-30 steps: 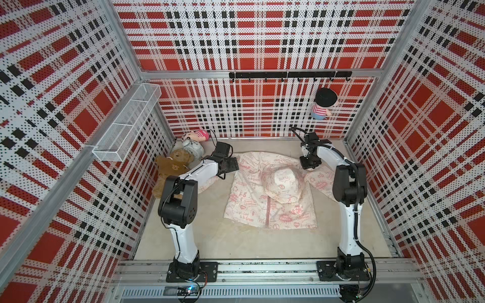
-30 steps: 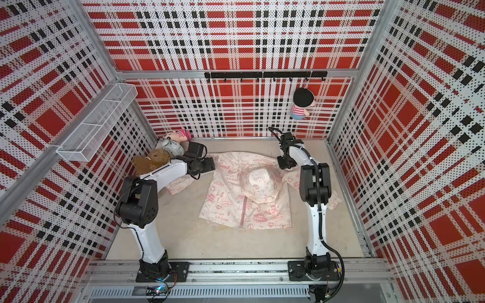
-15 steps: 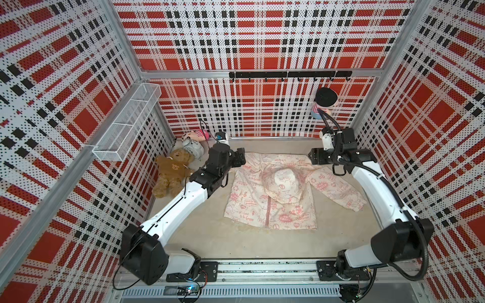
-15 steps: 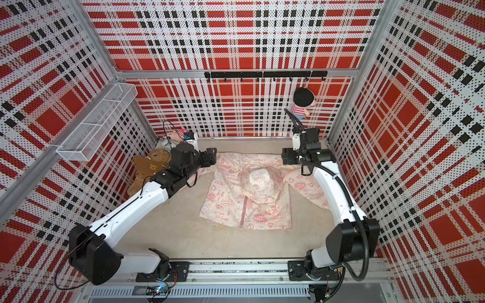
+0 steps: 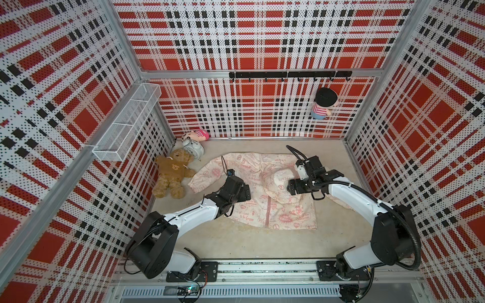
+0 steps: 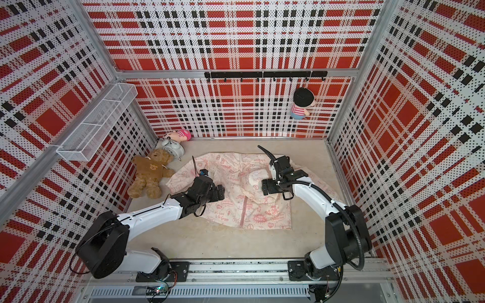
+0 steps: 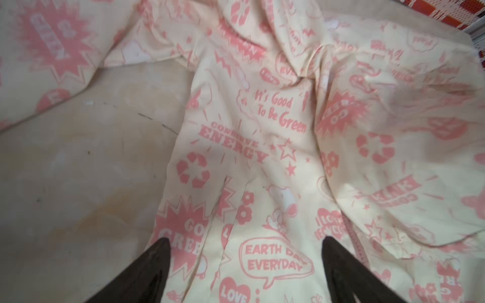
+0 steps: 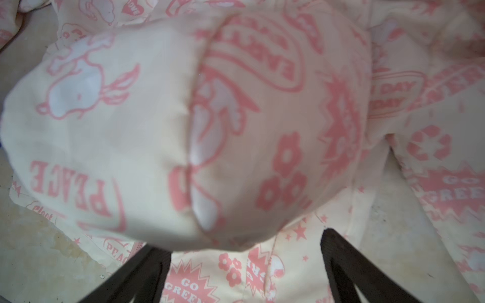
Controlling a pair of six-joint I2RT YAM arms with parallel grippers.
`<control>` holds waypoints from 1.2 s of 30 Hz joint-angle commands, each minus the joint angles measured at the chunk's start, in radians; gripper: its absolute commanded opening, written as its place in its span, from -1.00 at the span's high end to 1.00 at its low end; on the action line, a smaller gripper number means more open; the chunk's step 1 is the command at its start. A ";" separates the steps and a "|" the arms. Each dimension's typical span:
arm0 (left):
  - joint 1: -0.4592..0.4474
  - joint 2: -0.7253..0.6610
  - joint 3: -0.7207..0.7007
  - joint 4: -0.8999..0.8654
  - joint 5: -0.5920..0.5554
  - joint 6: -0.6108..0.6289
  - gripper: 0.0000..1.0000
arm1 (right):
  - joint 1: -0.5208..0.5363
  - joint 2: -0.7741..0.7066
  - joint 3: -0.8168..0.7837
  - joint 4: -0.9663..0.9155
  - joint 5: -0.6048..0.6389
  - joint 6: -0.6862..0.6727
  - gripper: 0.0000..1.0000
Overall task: Unzip the jacket
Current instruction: Flatten out the jacket at the center of the board.
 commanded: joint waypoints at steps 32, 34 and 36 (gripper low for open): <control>-0.061 0.035 -0.149 -0.017 0.064 -0.227 1.00 | -0.198 0.860 1.587 -0.267 -0.032 -0.092 0.75; -0.063 0.000 -0.166 -0.038 0.049 -0.230 1.00 | -0.258 1.035 1.822 -0.209 -0.070 0.013 0.14; -0.066 -0.038 -0.180 -0.063 0.036 -0.237 1.00 | -0.332 1.007 1.640 -0.004 -0.217 0.188 -0.88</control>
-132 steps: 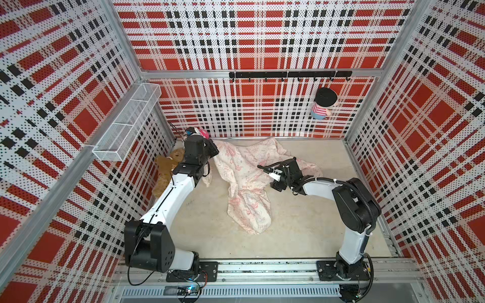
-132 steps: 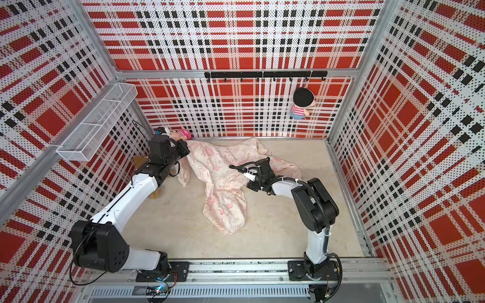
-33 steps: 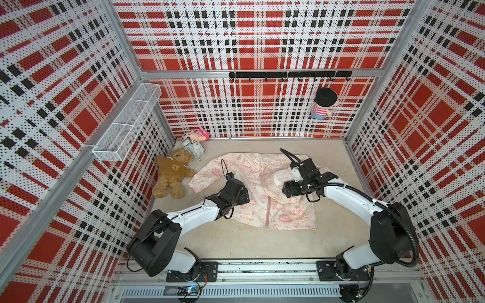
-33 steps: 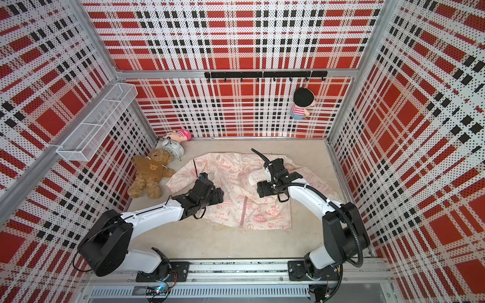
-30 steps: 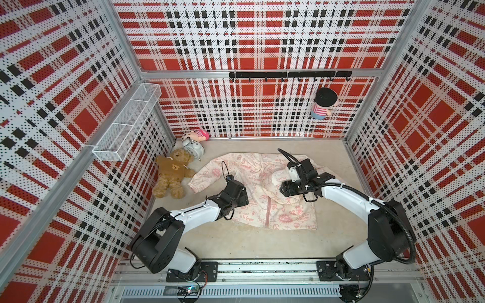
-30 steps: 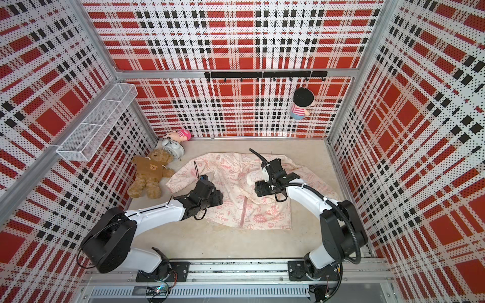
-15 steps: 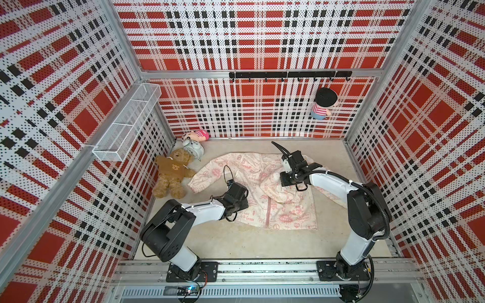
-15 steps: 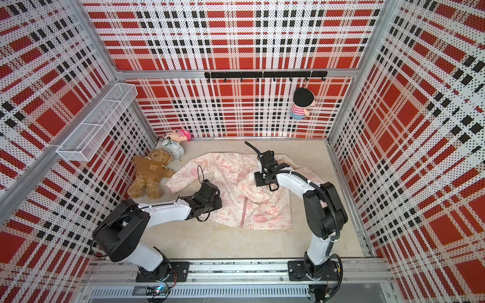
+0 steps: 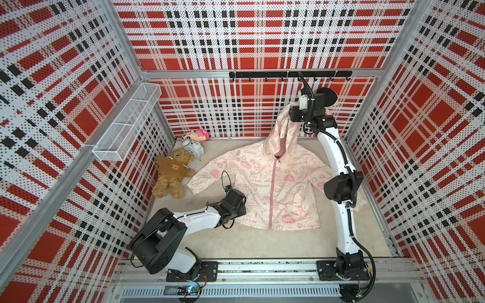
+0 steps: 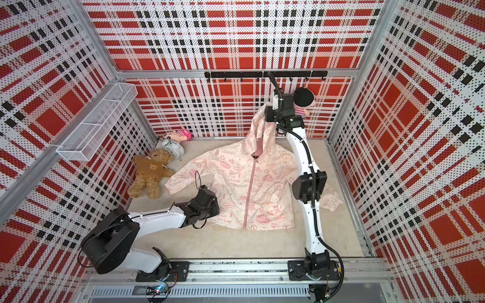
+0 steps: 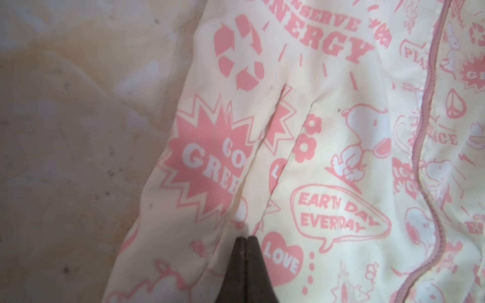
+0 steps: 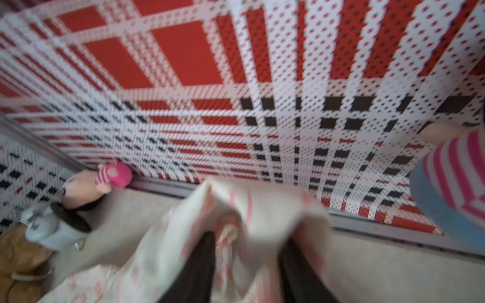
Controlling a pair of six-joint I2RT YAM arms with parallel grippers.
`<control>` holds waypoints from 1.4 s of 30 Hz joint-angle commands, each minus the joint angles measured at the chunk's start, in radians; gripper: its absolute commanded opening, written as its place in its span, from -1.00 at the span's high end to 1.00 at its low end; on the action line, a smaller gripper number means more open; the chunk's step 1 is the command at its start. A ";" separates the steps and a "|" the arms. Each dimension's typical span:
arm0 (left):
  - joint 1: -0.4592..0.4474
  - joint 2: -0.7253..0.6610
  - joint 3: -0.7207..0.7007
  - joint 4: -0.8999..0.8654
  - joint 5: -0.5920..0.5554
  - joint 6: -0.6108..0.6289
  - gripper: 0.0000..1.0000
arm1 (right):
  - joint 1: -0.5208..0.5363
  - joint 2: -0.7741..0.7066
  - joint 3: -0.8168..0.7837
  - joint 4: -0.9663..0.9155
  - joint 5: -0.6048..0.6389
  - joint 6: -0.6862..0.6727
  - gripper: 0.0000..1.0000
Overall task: Unzip the jacket
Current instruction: Flatten out the jacket at the center of the board.
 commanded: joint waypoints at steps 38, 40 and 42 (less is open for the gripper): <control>0.034 0.199 0.154 -0.149 -0.001 0.108 -0.43 | 0.252 -1.078 -2.003 -0.010 0.234 0.231 -0.38; 0.033 0.201 0.108 -0.115 0.036 0.093 -0.30 | 0.280 -1.038 -1.998 -0.025 0.230 0.259 -0.23; 0.027 0.205 0.074 -0.093 0.056 0.082 -0.17 | 0.302 -1.009 -2.016 -0.019 0.243 0.294 -0.05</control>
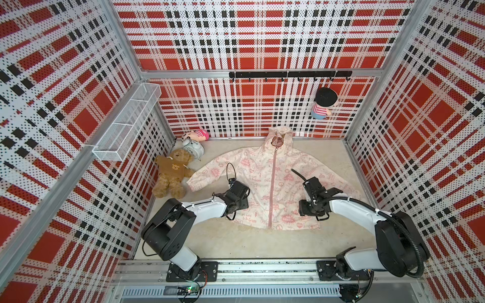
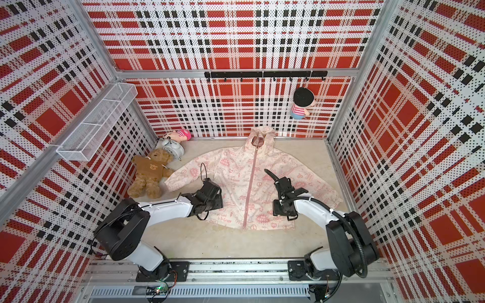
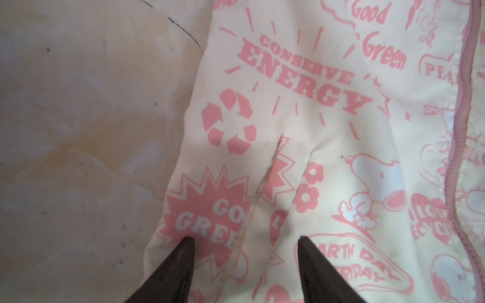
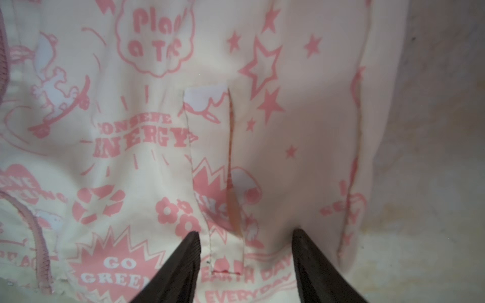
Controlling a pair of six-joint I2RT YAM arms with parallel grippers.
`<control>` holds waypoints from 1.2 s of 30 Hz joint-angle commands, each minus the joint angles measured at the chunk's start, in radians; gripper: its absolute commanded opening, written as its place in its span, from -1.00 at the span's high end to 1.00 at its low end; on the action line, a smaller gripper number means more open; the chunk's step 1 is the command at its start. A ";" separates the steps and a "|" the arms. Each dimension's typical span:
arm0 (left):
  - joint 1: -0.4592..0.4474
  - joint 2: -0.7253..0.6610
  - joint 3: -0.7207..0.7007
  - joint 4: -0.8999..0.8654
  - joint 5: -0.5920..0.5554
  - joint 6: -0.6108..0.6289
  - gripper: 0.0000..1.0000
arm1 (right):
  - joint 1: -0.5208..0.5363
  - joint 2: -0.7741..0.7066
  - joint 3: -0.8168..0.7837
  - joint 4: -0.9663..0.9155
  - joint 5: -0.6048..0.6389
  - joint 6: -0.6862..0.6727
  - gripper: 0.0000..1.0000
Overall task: Unzip the jacket
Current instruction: Flatten out the jacket at the center of the board.
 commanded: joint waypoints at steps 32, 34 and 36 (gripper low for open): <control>-0.108 -0.589 -0.075 -0.328 -0.098 -0.097 -0.63 | 0.092 -0.677 -0.027 -0.053 0.248 0.245 -0.53; -0.038 -0.552 -0.027 -0.328 -0.085 -0.028 -0.99 | 0.075 -0.612 0.012 -0.007 0.272 0.189 -0.99; 0.026 -0.521 0.018 -0.325 -0.086 0.034 -0.96 | 0.048 -0.565 0.046 0.024 0.328 0.160 -0.99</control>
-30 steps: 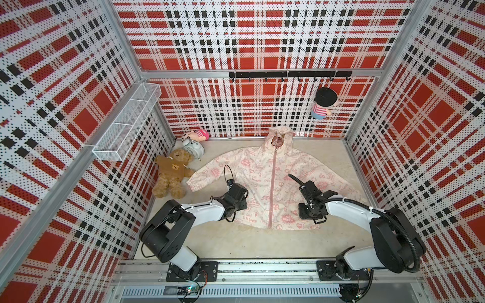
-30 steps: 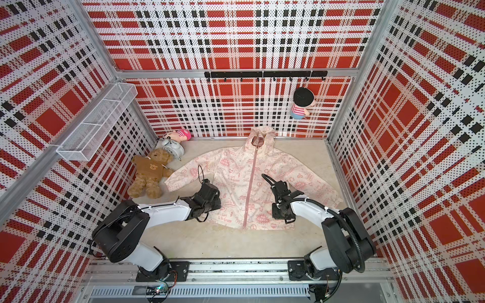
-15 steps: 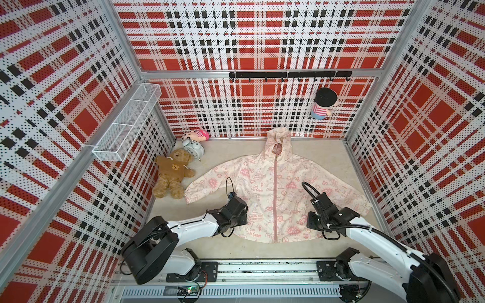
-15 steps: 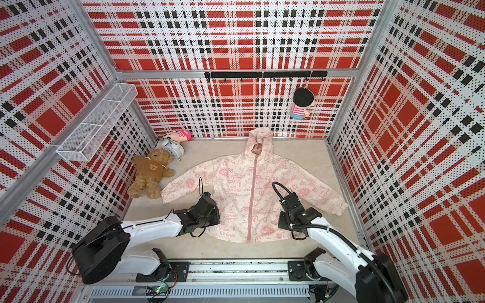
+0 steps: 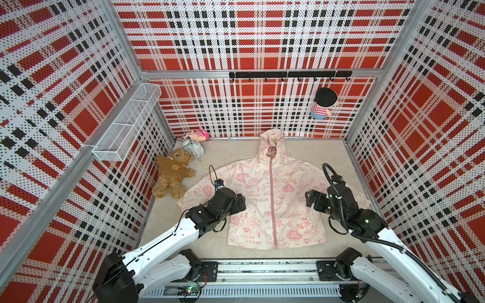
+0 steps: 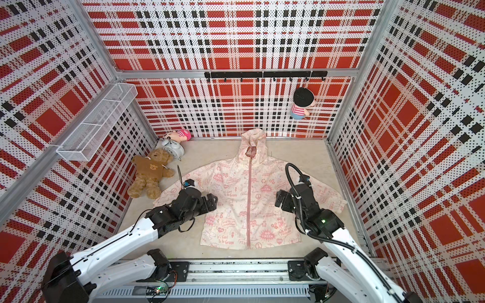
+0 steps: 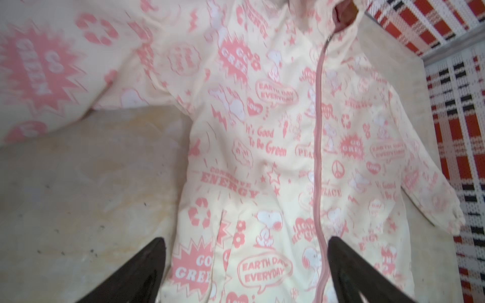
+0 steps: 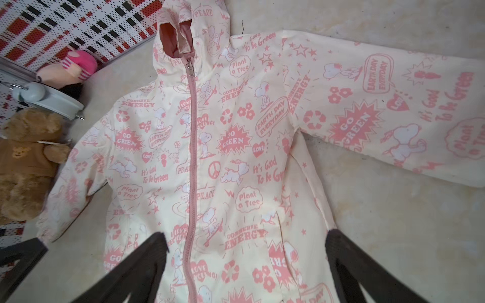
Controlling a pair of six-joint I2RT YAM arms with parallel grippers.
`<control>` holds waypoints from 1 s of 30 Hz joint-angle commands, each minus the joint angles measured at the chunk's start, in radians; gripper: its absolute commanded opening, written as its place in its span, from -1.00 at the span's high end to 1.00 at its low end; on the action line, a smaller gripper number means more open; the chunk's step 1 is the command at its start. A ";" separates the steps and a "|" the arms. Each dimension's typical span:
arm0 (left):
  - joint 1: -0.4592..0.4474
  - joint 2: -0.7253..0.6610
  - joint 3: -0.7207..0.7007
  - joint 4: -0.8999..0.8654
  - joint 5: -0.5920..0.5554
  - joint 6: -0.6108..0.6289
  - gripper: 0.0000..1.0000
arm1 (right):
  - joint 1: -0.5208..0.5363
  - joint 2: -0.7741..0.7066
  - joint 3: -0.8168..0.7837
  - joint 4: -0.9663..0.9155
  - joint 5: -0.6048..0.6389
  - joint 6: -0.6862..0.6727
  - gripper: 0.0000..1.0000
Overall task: Unzip the jacket
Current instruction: Flatten out the jacket at the center of the board.
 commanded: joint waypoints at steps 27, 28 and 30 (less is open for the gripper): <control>0.528 0.303 0.187 0.081 -0.025 0.263 -0.96 | -0.097 0.815 0.143 0.155 -0.091 -0.148 -0.20; 0.538 0.304 0.188 0.083 -0.023 0.260 -0.96 | -0.097 0.828 0.139 0.157 -0.077 -0.144 -0.02; 0.554 0.307 0.186 0.085 -0.030 0.252 -0.96 | -0.103 0.853 0.124 0.155 -0.042 -0.141 0.25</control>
